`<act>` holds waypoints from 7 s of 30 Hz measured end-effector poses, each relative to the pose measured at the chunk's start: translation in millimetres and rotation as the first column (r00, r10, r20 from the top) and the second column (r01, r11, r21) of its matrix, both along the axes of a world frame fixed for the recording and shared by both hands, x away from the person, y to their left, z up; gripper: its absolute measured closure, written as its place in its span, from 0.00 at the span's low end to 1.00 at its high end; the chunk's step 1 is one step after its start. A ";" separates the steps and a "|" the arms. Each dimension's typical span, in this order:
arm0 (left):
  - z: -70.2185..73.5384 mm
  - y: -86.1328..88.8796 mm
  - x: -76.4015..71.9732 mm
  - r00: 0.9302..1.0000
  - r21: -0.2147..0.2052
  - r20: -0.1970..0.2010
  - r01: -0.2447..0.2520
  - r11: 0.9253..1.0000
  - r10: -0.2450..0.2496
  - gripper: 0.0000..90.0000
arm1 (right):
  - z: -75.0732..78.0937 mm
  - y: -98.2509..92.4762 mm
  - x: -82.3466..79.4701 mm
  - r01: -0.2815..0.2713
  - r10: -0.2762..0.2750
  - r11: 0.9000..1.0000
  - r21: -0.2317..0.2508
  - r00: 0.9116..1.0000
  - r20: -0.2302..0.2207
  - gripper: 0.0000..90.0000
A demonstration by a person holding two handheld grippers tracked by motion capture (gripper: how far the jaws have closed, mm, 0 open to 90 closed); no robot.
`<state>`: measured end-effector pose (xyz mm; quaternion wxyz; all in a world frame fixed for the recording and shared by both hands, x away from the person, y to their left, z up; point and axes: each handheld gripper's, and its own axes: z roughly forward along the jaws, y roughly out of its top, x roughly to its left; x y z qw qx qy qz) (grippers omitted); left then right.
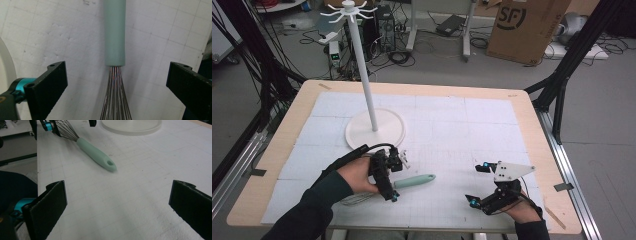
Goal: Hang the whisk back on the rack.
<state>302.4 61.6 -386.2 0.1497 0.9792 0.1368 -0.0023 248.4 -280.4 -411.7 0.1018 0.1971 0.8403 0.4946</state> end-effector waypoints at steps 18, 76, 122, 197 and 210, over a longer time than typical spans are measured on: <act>-8.3 -42.2 7.0 0.999 0.187 -0.032 0.022 0.982 -0.017 0.13 | -0.5 -5.3 0.2 0.007 -0.007 1.000 0.008 1.000 0.002 0.01; -22.3 -54.9 8.4 0.999 0.291 -0.025 0.047 0.956 -0.042 0.77 | -4.4 -6.2 -0.7 -0.001 0.001 1.000 -0.013 1.000 -0.020 0.01; 77.0 33.7 16.0 0.987 -0.280 0.040 -0.139 0.950 0.156 0.77 | -5.7 -7.3 -0.3 0.007 -0.007 1.000 0.012 1.000 -0.021 0.01; 191.3 179.7 29.2 0.770 -0.804 0.117 -0.297 0.515 0.627 0.77 | -6.7 -5.7 0.6 -0.011 0.011 1.000 0.005 0.999 -0.032 0.01; 207.9 188.5 36.9 0.741 -0.801 0.141 -0.304 0.516 0.656 0.77 | -6.7 -5.7 0.3 -0.010 0.010 1.000 0.002 0.999 -0.034 0.01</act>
